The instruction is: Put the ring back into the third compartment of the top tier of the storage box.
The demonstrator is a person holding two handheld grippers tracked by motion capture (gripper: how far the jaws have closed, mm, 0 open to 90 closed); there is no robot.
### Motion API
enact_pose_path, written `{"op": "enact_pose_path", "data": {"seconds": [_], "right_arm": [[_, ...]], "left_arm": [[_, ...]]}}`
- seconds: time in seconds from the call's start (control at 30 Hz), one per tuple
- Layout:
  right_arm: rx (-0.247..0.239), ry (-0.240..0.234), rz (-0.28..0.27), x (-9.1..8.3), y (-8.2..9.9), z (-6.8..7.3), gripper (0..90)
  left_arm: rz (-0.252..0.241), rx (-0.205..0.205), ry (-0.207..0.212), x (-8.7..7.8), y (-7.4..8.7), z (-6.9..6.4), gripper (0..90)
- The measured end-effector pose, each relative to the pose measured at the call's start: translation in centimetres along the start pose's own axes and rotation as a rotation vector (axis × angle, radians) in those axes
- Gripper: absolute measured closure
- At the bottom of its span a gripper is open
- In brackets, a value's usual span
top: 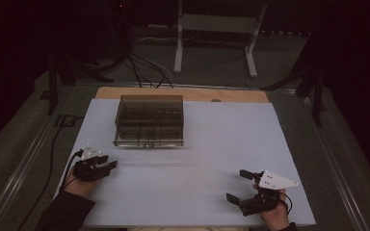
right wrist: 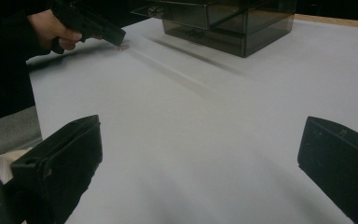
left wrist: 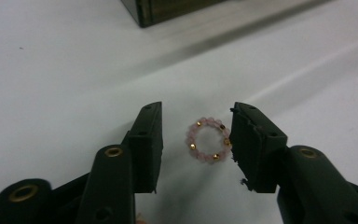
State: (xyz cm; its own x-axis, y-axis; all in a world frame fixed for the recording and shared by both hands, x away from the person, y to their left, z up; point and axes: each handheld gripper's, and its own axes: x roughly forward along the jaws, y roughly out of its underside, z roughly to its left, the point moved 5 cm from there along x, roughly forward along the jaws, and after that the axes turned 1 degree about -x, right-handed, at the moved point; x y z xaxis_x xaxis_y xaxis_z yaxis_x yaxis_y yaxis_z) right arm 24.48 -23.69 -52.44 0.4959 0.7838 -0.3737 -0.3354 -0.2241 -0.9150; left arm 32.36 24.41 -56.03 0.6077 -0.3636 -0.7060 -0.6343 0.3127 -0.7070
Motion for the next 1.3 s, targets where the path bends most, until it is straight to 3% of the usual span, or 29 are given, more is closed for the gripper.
{"op": "enact_pose_path", "data": {"seconds": [0.23, 0.63, 0.77, 0.97, 1.07, 1.3], "right_arm": [[-0.002, 0.0, -0.001, -0.01, 0.01, 0.04, 0.0], [0.001, 0.003, -0.004, -0.1, 0.0, 0.08, 0.0], [0.0, 0.005, -0.003, -0.13, 0.01, 0.04, 0.0], [0.002, 0.006, -0.003, -0.13, 0.01, 0.02, 0.0], [0.001, 0.01, -0.002, -0.14, 0.04, -0.01, 0.0], [0.003, 0.011, -0.004, -0.16, 0.01, -0.02, 0.0]], "left_arm": [[0.003, -0.015, 0.0, 0.24, -0.06, 0.28, 73.0], [0.019, -0.043, 0.016, 0.58, 0.01, 0.85, 87.1], [0.044, 0.008, -0.015, 0.6, -0.19, 0.44, 87.8], [0.072, 0.016, -0.026, 0.61, -0.41, 0.32, 88.8], [0.09, 0.042, -0.049, 0.61, -0.57, 0.01, 89.0], [0.074, 0.026, -0.043, 0.42, -0.6, 0.04, 90.0]]}}
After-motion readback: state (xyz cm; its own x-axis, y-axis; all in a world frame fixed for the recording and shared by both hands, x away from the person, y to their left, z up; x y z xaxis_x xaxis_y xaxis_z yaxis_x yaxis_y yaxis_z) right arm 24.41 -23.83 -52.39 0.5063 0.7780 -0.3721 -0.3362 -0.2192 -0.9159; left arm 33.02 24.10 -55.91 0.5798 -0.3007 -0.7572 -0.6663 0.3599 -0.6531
